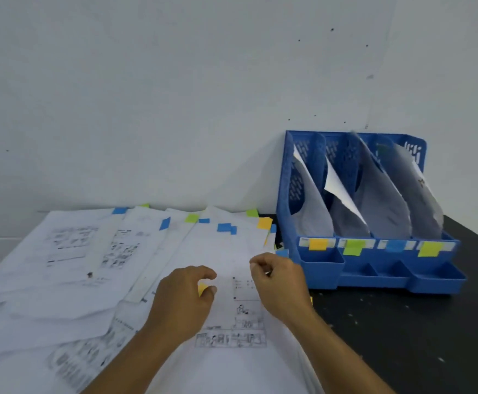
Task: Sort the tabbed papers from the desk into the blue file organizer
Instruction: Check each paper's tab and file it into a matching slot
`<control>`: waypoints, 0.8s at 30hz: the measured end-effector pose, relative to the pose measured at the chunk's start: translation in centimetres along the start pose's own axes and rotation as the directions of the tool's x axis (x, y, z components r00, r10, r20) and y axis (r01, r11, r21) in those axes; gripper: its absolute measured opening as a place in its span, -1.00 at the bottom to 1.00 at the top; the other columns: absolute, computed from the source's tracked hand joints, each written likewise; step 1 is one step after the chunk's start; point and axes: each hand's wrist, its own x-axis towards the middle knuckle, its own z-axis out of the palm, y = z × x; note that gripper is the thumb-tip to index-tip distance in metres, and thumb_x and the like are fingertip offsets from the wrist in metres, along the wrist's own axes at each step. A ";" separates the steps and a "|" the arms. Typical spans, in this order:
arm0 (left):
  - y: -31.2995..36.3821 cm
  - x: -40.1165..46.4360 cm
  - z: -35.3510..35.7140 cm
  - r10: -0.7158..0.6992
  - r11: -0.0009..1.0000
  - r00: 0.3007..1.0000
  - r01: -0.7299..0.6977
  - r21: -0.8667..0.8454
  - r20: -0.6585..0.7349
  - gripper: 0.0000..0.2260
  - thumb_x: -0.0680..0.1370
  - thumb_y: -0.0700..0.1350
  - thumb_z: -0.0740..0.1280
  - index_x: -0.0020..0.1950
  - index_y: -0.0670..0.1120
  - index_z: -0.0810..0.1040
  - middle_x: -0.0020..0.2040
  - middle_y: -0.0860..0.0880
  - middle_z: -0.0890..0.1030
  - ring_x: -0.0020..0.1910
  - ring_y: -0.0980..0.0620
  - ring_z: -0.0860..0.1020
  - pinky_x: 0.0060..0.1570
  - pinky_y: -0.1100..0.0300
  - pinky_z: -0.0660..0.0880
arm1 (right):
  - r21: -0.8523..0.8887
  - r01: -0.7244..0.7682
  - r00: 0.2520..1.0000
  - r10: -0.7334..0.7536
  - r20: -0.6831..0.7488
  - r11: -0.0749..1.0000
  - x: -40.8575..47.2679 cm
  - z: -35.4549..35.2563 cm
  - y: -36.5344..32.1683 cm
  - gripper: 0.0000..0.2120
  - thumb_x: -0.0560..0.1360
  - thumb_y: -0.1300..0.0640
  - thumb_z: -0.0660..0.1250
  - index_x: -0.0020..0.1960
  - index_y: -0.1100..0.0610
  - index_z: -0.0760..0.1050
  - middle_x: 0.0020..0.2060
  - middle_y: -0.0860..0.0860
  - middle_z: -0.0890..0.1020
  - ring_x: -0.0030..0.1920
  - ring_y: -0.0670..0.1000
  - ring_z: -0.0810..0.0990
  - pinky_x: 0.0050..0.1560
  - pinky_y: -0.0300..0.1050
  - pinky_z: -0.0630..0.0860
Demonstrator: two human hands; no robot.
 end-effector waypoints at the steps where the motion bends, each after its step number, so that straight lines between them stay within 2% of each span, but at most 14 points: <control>1: -0.6 -0.3 -0.1 0.001 1.000 1.000 -0.001 0.028 -0.022 -0.81 0.50 -0.04 0.42 0.10 0.09 0.62 0.09 0.16 0.61 0.14 0.12 0.52 0.21 0.23 0.39 | -0.021 0.002 1.000 -0.001 0.018 1.000 -0.2 0.5 0.1 -0.82 0.60 0.00 0.28 0.12 -0.06 0.63 -0.04 -0.17 0.66 -0.11 -0.18 0.58 -0.14 -0.38 0.49; 4: -2.3 -0.7 -0.2 -0.011 0.987 0.996 0.026 0.160 -0.090 -0.75 0.42 -0.08 0.49 0.09 0.01 0.65 0.15 0.00 0.63 0.28 -0.10 0.48 0.31 -0.05 0.38 | -0.053 0.016 0.999 -0.013 0.044 0.998 -0.7 1.6 0.7 -0.83 0.60 0.00 0.29 0.12 -0.07 0.63 -0.12 -0.20 0.62 -0.15 -0.17 0.59 -0.11 -0.32 0.55; 6: -3.2 -0.7 -0.6 -0.049 0.947 0.988 0.093 0.308 -0.150 -0.66 0.40 -0.05 0.50 0.16 -0.02 0.63 0.26 -0.10 0.57 0.38 -0.22 0.39 0.37 -0.20 0.28 | -0.061 0.034 0.998 -0.031 0.049 0.998 -1.2 1.9 1.1 -0.83 0.60 0.01 0.30 0.12 -0.06 0.63 -0.13 -0.20 0.63 -0.16 -0.17 0.60 -0.10 -0.31 0.56; 7: -3.5 -0.8 -1.1 -0.081 0.917 0.983 0.137 0.374 -0.163 -0.60 0.42 0.00 0.47 0.24 -0.01 0.58 0.33 -0.12 0.51 0.43 -0.25 0.31 0.40 -0.23 0.19 | -0.062 0.050 0.998 -0.047 0.047 0.997 -1.4 2.0 1.3 -0.83 0.60 0.03 0.31 0.12 -0.05 0.64 -0.12 -0.20 0.64 -0.14 -0.17 0.60 -0.08 -0.30 0.57; 9: -3.8 -0.9 -2.3 -0.180 0.852 0.973 0.229 0.471 -0.147 -0.48 0.51 0.12 0.32 0.45 0.04 0.36 0.50 -0.09 0.30 0.53 -0.21 0.10 0.45 -0.22 0.00 | -0.044 0.069 0.997 -0.067 0.043 0.997 -1.7 2.2 1.6 -0.84 0.59 0.05 0.32 0.11 -0.04 0.65 -0.12 -0.19 0.66 -0.11 -0.18 0.61 -0.05 -0.30 0.57; 11: -4.3 -0.9 -3.3 -0.252 0.803 0.954 0.298 0.516 -0.159 -0.45 0.57 0.14 0.19 0.53 0.08 0.15 0.56 -0.04 0.14 0.56 -0.16 -0.02 0.48 -0.20 -0.08 | -0.033 0.076 0.996 -0.074 0.045 0.997 -1.9 2.2 1.8 -0.84 0.59 0.07 0.32 0.10 -0.04 0.66 -0.13 -0.21 0.65 -0.09 -0.19 0.61 -0.03 -0.31 0.56; 12: -4.5 -1.0 -3.9 -0.282 0.790 0.945 0.328 0.519 -0.167 -0.44 0.57 0.12 0.18 0.54 0.08 0.11 0.57 -0.03 0.12 0.56 -0.14 -0.04 0.48 -0.20 -0.08 | -0.024 0.080 0.996 -0.078 0.043 0.997 -2.0 2.2 1.8 -0.84 0.59 0.08 0.32 0.10 -0.04 0.66 -0.12 -0.23 0.65 -0.08 -0.20 0.61 -0.02 -0.32 0.56; 14: -5.1 -1.1 -4.8 -0.345 0.775 0.924 0.378 0.506 -0.164 -0.44 0.57 0.06 0.20 0.54 0.07 0.11 0.56 -0.01 0.14 0.55 -0.12 0.00 0.47 -0.18 -0.06 | -0.002 0.074 0.996 -0.074 0.039 0.997 -2.0 2.1 1.9 -0.84 0.59 0.09 0.33 0.09 -0.05 0.66 -0.12 -0.24 0.65 -0.08 -0.22 0.61 -0.04 -0.35 0.54; 16: -5.7 -1.3 -5.6 -0.379 0.764 0.910 0.411 0.497 -0.169 -0.48 0.56 -0.02 0.22 0.51 0.05 0.18 0.50 0.00 0.28 0.50 -0.09 0.17 0.44 -0.12 0.09 | 0.011 0.056 0.997 -0.056 0.043 0.998 -2.1 2.1 1.9 -0.85 0.59 0.09 0.33 0.08 -0.06 0.65 -0.14 -0.25 0.64 -0.09 -0.22 0.60 -0.10 -0.42 0.49; 18: -6.6 -1.5 -6.1 -0.369 0.771 0.906 0.423 0.476 -0.206 -0.57 0.55 -0.11 0.22 0.43 0.04 0.32 0.32 0.01 0.48 0.30 -0.04 0.42 0.20 0.05 0.35 | 0.022 0.044 0.998 -0.045 0.040 0.999 -2.1 2.1 1.9 -0.85 0.59 0.10 0.33 0.07 -0.06 0.65 -0.17 -0.26 0.62 -0.11 -0.23 0.59 -0.17 -0.47 0.45; 20: -7.0 -1.8 -6.6 -0.370 0.792 0.895 0.443 0.420 -0.248 -0.66 0.55 -0.18 0.22 0.31 0.05 0.43 0.14 0.05 0.58 0.08 0.01 0.53 -0.08 0.18 0.36 | 0.032 0.039 0.999 -0.041 0.034 0.999 -2.1 2.1 1.8 -0.85 0.58 0.11 0.34 0.07 -0.05 0.65 -0.18 -0.27 0.62 -0.12 -0.23 0.59 -0.19 -0.48 0.43; 21: -7.1 -1.8 -6.7 -0.366 0.807 0.891 0.447 0.385 -0.268 -0.68 0.55 -0.21 0.22 0.26 0.06 0.47 0.09 0.06 0.61 0.02 0.02 0.55 -0.13 0.21 0.35 | 0.032 0.038 0.999 -0.039 0.034 0.999 -2.1 2.1 1.8 -0.85 0.58 0.11 0.34 0.07 -0.05 0.65 -0.18 -0.28 0.61 -0.12 -0.23 0.59 -0.19 -0.47 0.44; 24: -6.8 -1.7 -6.3 -0.280 0.897 0.902 0.368 0.246 -0.329 -0.69 0.55 -0.24 0.25 0.22 0.06 0.54 0.07 0.08 0.64 0.01 0.04 0.57 -0.08 0.20 0.43 | 0.036 0.024 0.999 -0.025 0.034 0.999 -2.2 2.0 1.6 -0.85 0.59 0.10 0.34 0.08 -0.05 0.65 -0.18 -0.30 0.58 -0.13 -0.20 0.58 -0.14 -0.33 0.55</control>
